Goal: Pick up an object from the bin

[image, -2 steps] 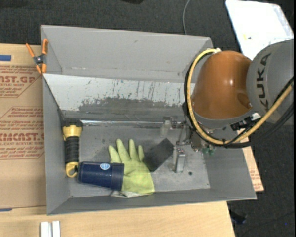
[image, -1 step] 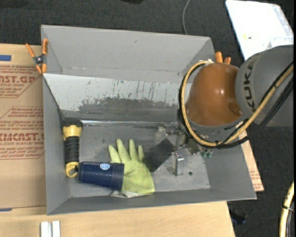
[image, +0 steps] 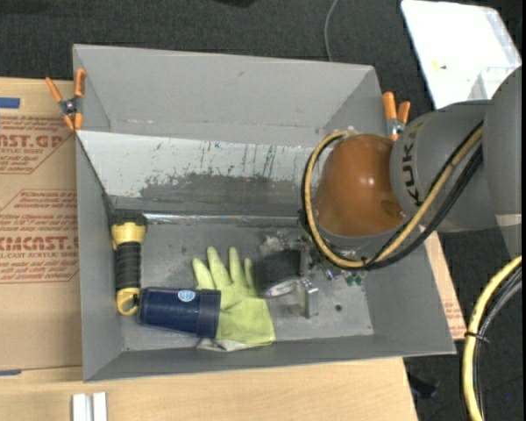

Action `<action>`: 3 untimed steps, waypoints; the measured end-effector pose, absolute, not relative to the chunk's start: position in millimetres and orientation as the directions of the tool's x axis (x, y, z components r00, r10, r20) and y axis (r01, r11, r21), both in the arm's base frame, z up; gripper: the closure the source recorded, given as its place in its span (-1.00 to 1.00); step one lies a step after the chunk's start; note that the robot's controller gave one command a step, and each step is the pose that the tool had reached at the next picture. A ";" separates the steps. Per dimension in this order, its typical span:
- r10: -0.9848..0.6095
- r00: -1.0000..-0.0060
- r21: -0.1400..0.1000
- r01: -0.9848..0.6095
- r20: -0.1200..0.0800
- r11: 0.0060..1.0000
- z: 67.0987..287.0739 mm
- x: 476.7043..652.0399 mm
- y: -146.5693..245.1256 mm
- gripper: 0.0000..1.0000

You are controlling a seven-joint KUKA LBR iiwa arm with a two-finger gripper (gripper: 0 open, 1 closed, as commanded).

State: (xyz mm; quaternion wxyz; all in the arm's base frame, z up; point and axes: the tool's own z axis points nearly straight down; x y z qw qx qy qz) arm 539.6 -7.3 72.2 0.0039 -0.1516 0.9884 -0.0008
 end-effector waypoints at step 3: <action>-0.551 -0.834 -0.013 -0.551 -0.026 0.834 74.2 535.2 -4.8 1.00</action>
Offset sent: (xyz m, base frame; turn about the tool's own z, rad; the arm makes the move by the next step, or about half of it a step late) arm -0.0011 0.0010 0.0015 -0.0156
